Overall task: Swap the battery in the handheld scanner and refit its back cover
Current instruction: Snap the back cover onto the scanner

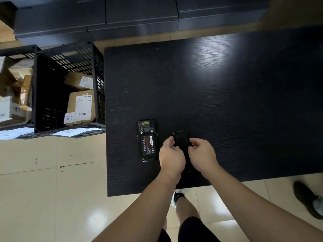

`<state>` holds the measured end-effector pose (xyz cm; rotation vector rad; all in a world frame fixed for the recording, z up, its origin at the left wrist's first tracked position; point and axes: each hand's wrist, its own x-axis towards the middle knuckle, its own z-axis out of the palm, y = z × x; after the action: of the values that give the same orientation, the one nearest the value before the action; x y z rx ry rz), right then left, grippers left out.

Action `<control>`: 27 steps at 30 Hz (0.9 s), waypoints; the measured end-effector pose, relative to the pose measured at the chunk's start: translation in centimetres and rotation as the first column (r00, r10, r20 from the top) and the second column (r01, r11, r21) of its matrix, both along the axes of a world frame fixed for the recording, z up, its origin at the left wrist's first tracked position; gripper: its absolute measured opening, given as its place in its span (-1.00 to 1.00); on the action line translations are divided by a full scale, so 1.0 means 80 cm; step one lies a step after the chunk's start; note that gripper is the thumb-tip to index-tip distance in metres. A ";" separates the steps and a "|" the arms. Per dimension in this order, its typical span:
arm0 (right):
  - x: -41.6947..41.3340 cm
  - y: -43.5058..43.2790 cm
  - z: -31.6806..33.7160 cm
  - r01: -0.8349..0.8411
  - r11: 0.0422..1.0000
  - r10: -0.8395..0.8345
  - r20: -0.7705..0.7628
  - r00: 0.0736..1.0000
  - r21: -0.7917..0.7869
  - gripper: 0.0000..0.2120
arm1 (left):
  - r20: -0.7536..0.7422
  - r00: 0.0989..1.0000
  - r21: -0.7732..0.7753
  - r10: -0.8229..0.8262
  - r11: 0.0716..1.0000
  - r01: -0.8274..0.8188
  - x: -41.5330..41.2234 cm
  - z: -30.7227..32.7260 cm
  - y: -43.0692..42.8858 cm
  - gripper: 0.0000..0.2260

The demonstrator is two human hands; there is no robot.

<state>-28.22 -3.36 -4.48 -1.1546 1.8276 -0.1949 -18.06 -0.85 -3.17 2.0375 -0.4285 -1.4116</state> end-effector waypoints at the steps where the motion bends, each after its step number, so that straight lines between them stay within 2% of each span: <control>1: 0.000 0.000 -0.001 0.001 1.000 -0.001 -0.004 1.000 -0.004 -0.60 | -0.021 1.000 0.006 0.015 1.000 -0.015 0.000 0.001 0.001 -0.57; 9: -0.003 0.001 -0.002 0.116 0.993 -0.116 0.034 0.993 -0.001 -0.62 | -0.144 0.978 0.041 0.148 0.989 -0.144 0.002 0.005 0.001 -0.56; 16: 0.008 0.001 0.007 0.185 0.982 -0.180 0.139 0.974 -0.026 -0.69 | -0.045 0.996 -0.044 0.073 0.996 -0.075 0.025 0.013 0.001 -0.55; 23: 0.063 -0.003 0.021 0.072 0.996 -0.056 0.267 0.962 -0.048 -0.67 | 0.086 0.993 -0.122 0.080 0.990 -0.069 0.101 0.021 0.009 -0.62; 27: 0.092 -0.003 0.017 0.004 0.998 0.015 0.282 0.959 -0.066 -0.75 | 0.114 0.991 -0.159 0.074 0.986 -0.056 0.139 0.014 0.020 -0.63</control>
<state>-20.82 -3.63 -3.16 -1.1148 1.5753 -0.3989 -6.90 0.74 -2.07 1.9963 -0.5023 -1.1831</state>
